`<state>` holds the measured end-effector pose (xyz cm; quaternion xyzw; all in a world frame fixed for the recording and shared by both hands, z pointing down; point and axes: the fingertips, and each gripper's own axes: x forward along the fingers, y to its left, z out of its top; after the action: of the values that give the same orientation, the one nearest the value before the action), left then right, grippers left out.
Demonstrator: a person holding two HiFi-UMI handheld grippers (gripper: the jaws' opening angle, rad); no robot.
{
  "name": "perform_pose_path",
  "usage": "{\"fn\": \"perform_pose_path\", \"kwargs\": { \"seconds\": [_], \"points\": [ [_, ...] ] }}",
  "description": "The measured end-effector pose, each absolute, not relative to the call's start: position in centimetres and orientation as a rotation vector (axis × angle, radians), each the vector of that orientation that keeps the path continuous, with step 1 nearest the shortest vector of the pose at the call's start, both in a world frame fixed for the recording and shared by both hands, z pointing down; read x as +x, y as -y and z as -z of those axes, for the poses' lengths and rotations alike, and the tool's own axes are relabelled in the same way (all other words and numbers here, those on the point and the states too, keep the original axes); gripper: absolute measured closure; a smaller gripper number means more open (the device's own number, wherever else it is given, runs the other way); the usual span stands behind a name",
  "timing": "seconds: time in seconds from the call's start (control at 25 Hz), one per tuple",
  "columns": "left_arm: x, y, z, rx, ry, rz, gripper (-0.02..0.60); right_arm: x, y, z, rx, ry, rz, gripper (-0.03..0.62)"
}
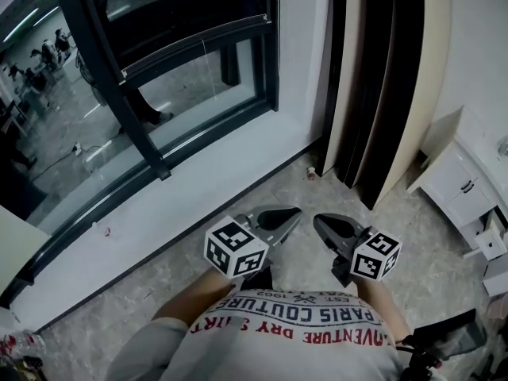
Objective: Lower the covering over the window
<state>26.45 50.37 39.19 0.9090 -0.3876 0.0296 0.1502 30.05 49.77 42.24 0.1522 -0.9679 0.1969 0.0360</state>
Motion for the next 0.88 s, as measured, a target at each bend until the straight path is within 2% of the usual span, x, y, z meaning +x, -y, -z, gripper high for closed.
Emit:
{"fn": "perform_pose_path", "kwargs": {
  "seconds": [0.36, 0.88],
  "points": [
    [22.6, -43.1, -41.7, 2.566, 1.091, -0.109, 0.58, 26.9, -41.9, -44.4, 0.508, 2.96, -0.699, 0.597],
    [12.9, -26.8, -40.6, 2.569, 1.054, -0.056, 0.58, 17.8, -26.2, -42.4, 0.567, 2.953, -0.702, 0.597]
  ]
}}
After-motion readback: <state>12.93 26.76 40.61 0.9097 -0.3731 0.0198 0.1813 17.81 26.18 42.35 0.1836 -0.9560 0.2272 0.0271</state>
